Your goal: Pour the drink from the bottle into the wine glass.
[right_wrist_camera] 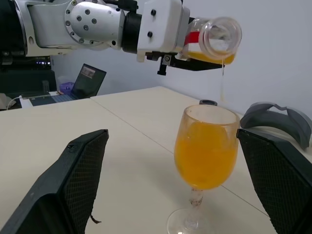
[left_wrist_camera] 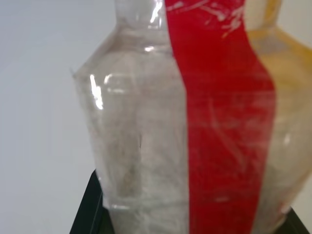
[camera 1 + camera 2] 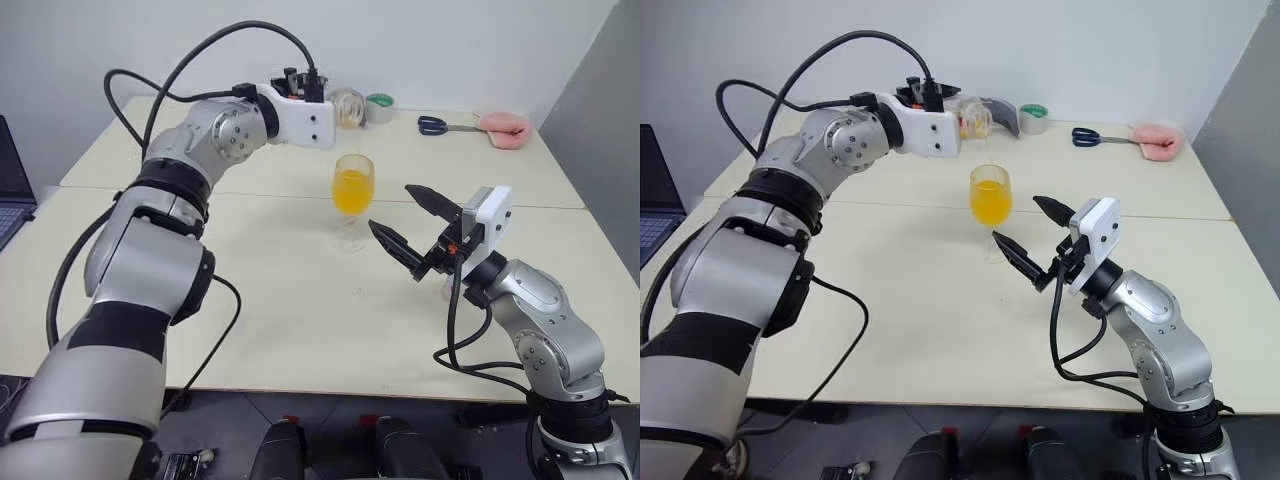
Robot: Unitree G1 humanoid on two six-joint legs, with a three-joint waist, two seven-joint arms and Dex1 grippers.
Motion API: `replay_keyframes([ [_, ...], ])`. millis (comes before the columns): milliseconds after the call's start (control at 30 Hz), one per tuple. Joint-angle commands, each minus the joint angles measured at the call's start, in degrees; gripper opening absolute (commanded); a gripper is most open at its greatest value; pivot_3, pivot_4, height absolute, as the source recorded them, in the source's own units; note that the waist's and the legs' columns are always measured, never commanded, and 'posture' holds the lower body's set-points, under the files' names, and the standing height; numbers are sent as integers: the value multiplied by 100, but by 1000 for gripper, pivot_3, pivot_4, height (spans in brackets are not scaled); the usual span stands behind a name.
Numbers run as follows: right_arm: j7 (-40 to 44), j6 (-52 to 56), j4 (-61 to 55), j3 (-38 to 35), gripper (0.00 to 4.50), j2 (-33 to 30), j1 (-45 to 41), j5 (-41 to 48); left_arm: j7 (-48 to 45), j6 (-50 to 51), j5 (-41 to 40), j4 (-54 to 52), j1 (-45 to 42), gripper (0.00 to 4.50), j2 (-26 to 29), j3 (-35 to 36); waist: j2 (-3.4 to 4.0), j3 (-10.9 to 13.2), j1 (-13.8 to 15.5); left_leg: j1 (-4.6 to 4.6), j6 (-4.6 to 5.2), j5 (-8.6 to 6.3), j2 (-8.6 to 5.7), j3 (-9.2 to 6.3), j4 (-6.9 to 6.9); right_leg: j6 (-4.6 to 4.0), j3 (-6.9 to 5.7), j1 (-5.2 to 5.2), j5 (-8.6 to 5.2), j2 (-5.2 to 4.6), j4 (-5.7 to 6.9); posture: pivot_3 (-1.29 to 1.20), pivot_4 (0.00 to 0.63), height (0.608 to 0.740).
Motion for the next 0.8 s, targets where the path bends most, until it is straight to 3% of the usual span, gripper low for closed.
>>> replay_keyframes([
  [33, 44, -24, -168, -108, 4500, -30, -70, 72, -705, 393, -1004, -286, 19, 1653, -99, 791, 0, 0, -1, 0, 0, 0, 0, 0, 6, 0, 1, 0, 0, 0, 4, 0, 150, 740],
  [233, 209, 361, -538, -249, 4500, -272, -7, 565, -1152, 1832, -2356, -1123, 592, 1653, -211, 1952, 1, -1, -17, -1, 1, 0, 4, -1, 32, 1, 2, 1, -1, 3, 20, 0, 150, 740],
  [467, 781, 862, -1200, -427, 4500, -973, 743, 1447, -205, 4021, -3364, -3107, 2337, 1653, -188, 3093, 2, -2, -29, 0, 1, -1, 11, -8, 44, 0, 0, 6, 0, 3, 29, 0, 150, 740],
  [633, 986, 698, -1069, -331, 4500, -1070, 926, 1404, 106, 4553, -3739, -3974, 3143, 1653, -310, 3412, -2, -2, 3, -1, 1, 0, 10, -17, 52, 1, -5, 8, 0, 3, 33, 0, 150, 740],
  [800, 858, 602, -751, -103, 4500, -799, 778, 1173, -92, 4195, -4116, -4177, 3982, 1653, -649, 3562, -3, -9, 11, 6, 1, 0, 6, -18, 53, 2, -5, 18, 1, 1, 32, 0, 150, 740],
])
